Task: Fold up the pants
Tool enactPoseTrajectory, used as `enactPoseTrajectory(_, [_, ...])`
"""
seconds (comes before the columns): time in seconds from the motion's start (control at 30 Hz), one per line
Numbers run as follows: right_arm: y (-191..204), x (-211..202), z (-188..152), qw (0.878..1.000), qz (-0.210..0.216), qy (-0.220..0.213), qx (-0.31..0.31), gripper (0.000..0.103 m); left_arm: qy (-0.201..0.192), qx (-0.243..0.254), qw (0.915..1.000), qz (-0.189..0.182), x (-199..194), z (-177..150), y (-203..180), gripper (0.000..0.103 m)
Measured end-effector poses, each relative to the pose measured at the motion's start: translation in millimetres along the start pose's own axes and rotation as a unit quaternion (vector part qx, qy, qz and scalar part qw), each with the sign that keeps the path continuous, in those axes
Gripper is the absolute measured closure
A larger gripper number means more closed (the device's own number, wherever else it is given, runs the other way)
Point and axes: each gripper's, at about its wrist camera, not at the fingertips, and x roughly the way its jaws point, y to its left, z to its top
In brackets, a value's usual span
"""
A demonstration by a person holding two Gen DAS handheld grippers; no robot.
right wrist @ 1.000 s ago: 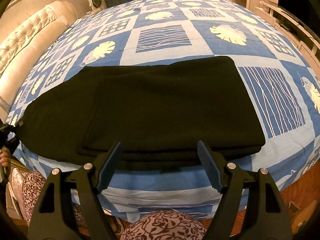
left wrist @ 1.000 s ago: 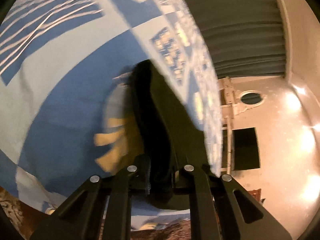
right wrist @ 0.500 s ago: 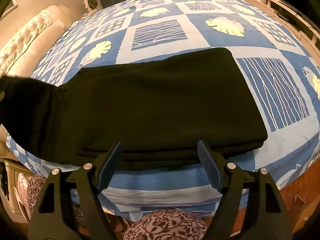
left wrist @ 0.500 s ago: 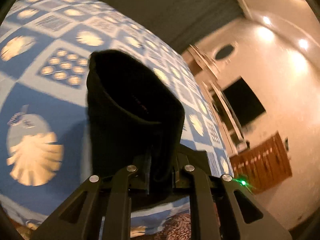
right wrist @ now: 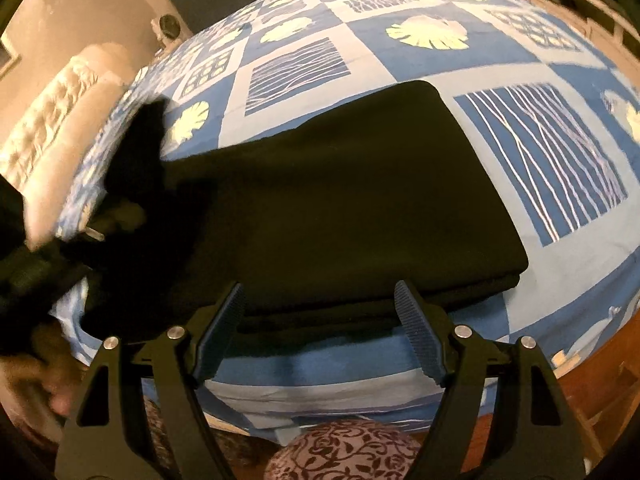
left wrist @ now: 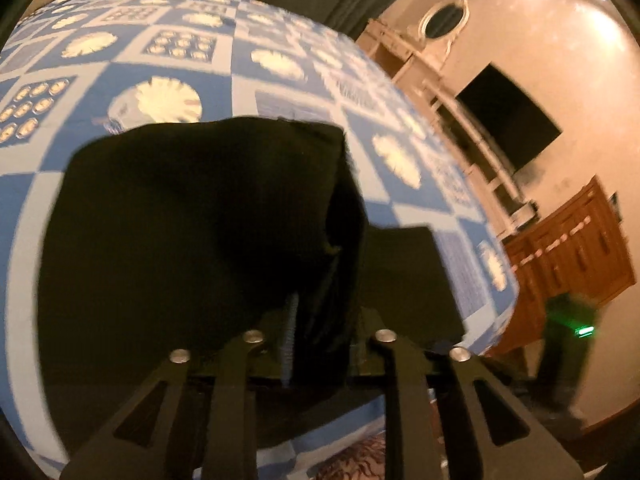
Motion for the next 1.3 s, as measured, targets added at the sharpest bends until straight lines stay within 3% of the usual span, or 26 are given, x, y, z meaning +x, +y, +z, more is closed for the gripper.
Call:
enactPoseTrajectory(0.1, [-6.9, -4.3, 1.6, 0.999, 0.021, -0.002, 0.027, 0.026, 0.009, -0.003, 0.9999, 0.005, 12.6, -8.3, -5.3, 0.055])
enactPoseTrajectory(0.23, [-13.9, -14.8, 5.1, 0.996, 0.061, -0.012, 0.063, 0.026, 0.004, 0.010, 0.9999, -0.006, -4.9, -13.5, -18.6, 0.028])
enactPoseTrajectory(0.33, [-14.4, -27.0, 8.4, 0.991, 0.102, -0.028, 0.082, 0.026, -0.003, 0.009, 0.9999, -0.006, -34.0, -20.8, -16.5, 0.019])
enactPoseTrajectory(0.53, [-6.7, -12.6, 13.7, 0.976, 0.194, 0.014, 0.094, 0.022, -0.023, -0.067, 0.9974, 0.015, -99.0, -47.1, 64.1, 0.018])
enactPoseTrajectory(0.63, [-0.4, 9.5, 16.4, 0.965, 0.234, 0.050, 0.111, 0.022, -0.025, -0.103, 0.9923, 0.064, -113.5, -56.7, 110.7, 0.018])
enactPoseTrajectory(0.73, [9.9, 25.8, 21.3, 0.965, 0.232, 0.062, 0.104, 0.022, -0.031, -0.131, 0.9871, 0.087, -116.5, -57.9, 138.9, 0.018])
enactPoseTrajectory(0.87, [16.7, 45.9, 21.8, 0.960, 0.244, 0.076, 0.114, 0.022, -0.039, -0.142, 0.9859, 0.079, -111.4, -52.1, 149.3, 0.018])
enactPoseTrajectory(0.97, [18.1, 57.5, 23.7, 0.955, 0.256, 0.074, 0.128, 0.022, -0.036, -0.124, 0.9888, 0.075, -106.4, -52.9, 143.7, 0.018])
enactPoseTrajectory(1.1, [27.4, 59.5, 26.9, 0.955, 0.262, 0.069, 0.116, 0.022, -0.036, -0.122, 0.9890, 0.076, -104.7, -55.9, 144.9, 0.018])
enactPoseTrajectory(1.23, [42.0, 62.6, 27.9, 0.955, 0.271, 0.081, 0.092, 0.042, -0.035, -0.132, 0.9882, 0.069, -103.7, -56.7, 150.0, 0.017])
enactPoseTrajectory(1.3, [51.4, 68.5, 27.6, 0.957, 0.263, 0.092, 0.079, 0.046, -0.036, -0.136, 0.9878, 0.067, -103.9, -57.8, 151.4, 0.017])
